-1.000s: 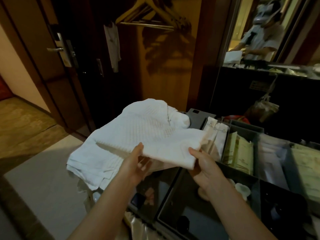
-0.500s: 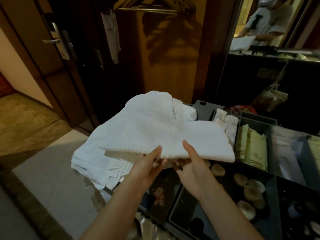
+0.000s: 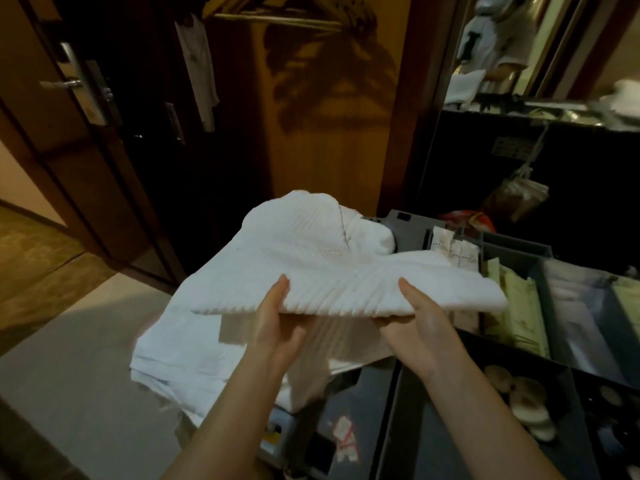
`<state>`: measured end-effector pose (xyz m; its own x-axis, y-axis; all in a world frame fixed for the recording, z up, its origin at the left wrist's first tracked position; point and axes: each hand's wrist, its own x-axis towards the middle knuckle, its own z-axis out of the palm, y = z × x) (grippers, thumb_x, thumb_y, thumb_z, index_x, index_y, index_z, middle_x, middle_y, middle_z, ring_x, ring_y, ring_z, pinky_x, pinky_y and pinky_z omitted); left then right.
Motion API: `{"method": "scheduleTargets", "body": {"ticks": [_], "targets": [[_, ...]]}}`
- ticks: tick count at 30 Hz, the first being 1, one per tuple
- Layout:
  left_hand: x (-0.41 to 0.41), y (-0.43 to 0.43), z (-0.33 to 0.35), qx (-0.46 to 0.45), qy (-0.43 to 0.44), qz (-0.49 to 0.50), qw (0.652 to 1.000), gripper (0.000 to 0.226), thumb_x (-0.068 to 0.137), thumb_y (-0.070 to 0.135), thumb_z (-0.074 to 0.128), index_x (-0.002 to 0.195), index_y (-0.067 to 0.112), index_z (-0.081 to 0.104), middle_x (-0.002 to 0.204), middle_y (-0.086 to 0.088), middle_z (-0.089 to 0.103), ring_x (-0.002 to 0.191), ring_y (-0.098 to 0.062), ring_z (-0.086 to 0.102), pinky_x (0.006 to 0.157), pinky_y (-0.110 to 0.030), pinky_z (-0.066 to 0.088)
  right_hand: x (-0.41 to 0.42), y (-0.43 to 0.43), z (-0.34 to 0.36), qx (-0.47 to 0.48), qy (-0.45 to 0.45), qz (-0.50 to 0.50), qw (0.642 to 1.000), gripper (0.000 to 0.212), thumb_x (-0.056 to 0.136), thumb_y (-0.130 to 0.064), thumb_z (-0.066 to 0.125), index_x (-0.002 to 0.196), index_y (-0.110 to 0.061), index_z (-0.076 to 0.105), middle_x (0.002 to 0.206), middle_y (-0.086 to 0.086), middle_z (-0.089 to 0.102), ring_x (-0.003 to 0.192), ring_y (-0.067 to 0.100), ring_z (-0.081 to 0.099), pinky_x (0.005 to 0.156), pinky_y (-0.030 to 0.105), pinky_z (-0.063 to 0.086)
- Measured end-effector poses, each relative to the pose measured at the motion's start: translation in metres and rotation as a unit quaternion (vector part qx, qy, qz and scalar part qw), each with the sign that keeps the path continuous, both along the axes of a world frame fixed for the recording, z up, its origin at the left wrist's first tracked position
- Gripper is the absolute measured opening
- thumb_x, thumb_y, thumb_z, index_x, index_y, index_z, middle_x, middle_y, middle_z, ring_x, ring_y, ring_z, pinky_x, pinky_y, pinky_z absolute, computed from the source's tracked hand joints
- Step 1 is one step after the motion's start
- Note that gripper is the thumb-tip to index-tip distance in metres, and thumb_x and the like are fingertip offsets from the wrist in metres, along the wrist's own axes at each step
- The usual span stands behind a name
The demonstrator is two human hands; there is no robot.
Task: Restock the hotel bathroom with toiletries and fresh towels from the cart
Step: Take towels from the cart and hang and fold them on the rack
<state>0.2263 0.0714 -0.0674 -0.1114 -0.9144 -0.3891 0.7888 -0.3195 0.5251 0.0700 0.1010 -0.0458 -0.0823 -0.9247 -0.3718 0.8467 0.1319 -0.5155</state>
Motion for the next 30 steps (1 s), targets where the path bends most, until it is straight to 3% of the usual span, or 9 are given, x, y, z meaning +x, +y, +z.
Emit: {"method": "scheduleTargets", "body": {"ticks": [3,8,11,13,15,19,23,27,30], "targets": [[0.002,-0.017,0.013,-0.011,0.053,-0.001,0.999,0.035,0.097,0.017,0.042,0.129,0.003,0.047,0.111,-0.016,0.062,0.100,-0.029,0.059,0.080,-0.040,0.047,0.002,-0.008,0.007,-0.020,0.006,0.001,1.000,0.047,0.093,-0.014,0.048,0.139,-0.009,0.040,0.132,0.014,0.055,0.119,0.029,0.053,0.101,0.041,0.041],[0.020,-0.037,0.033,-0.063,0.117,-0.016,0.991,0.042,0.093,0.013,0.045,0.133,0.002,0.040,0.128,-0.020,0.055,0.121,-0.034,0.050,0.089,-0.049,0.045,0.013,-0.025,0.024,-0.050,0.022,-0.028,0.998,0.059,0.080,-0.019,0.057,0.137,-0.010,0.044,0.130,0.013,0.058,0.118,0.030,0.056,0.100,0.040,0.043],[0.036,-0.041,0.052,-0.135,0.124,-0.033,0.983,0.061,0.082,0.013,0.058,0.139,0.005,0.036,0.134,-0.021,0.051,0.122,-0.035,0.051,0.092,-0.052,0.049,0.018,-0.030,0.037,-0.090,0.041,-0.014,0.995,0.038,0.091,-0.020,0.049,0.128,-0.015,0.051,0.125,0.008,0.063,0.115,0.026,0.059,0.099,0.038,0.045],[0.043,-0.039,0.066,-0.175,0.118,-0.047,0.976,0.053,0.080,0.013,0.059,0.130,0.005,0.043,0.128,-0.022,0.056,0.119,-0.035,0.055,0.092,-0.051,0.048,0.023,-0.032,0.045,-0.113,0.044,-0.003,0.993,0.026,0.093,-0.020,0.047,0.117,-0.019,0.056,0.117,0.005,0.067,0.108,0.023,0.063,0.093,0.037,0.051],[0.051,-0.036,0.078,-0.183,0.104,-0.028,0.977,0.039,0.081,0.014,0.053,0.119,0.007,0.050,0.118,-0.020,0.064,0.111,-0.034,0.060,0.089,-0.050,0.049,0.029,-0.035,0.053,-0.122,0.037,0.009,0.992,0.025,0.089,-0.021,0.051,0.113,-0.020,0.058,0.114,0.005,0.068,0.104,0.023,0.065,0.088,0.036,0.054],[0.069,-0.027,0.091,-0.200,0.070,0.024,0.977,0.042,0.082,0.013,0.049,0.124,0.012,0.047,0.119,-0.017,0.064,0.111,-0.032,0.061,0.089,-0.052,0.049,0.044,-0.046,0.062,-0.122,0.028,0.040,0.991,0.056,0.073,-0.024,0.064,0.127,-0.016,0.053,0.123,0.009,0.064,0.113,0.027,0.060,0.095,0.041,0.049],[0.086,-0.005,0.097,-0.217,-0.027,0.083,0.972,0.035,0.087,0.009,0.045,0.121,0.014,0.049,0.120,-0.013,0.062,0.114,-0.030,0.058,0.088,-0.047,0.051,0.056,-0.051,0.063,-0.108,0.012,0.097,0.989,0.057,0.070,-0.021,0.066,0.126,-0.016,0.054,0.121,0.010,0.064,0.110,0.027,0.061,0.092,0.041,0.051],[0.103,0.025,0.100,-0.240,-0.120,0.106,0.957,0.077,0.073,0.016,0.073,0.140,0.015,0.036,0.136,-0.015,0.051,0.121,-0.030,0.054,0.089,-0.041,0.052,0.058,-0.039,0.063,-0.121,0.004,0.186,0.975,0.064,0.069,-0.022,0.067,0.131,-0.019,0.050,0.124,0.009,0.063,0.110,0.027,0.062,0.089,0.040,0.053],[0.096,0.053,0.102,-0.257,-0.166,0.130,0.943,0.065,0.081,0.016,0.059,0.141,0.015,0.035,0.138,-0.015,0.049,0.123,-0.030,0.052,0.095,-0.043,0.048,0.049,-0.024,0.064,-0.134,-0.002,0.227,0.965,0.050,0.071,-0.019,0.064,0.121,-0.022,0.054,0.119,0.008,0.065,0.109,0.026,0.062,0.092,0.042,0.050]]}}
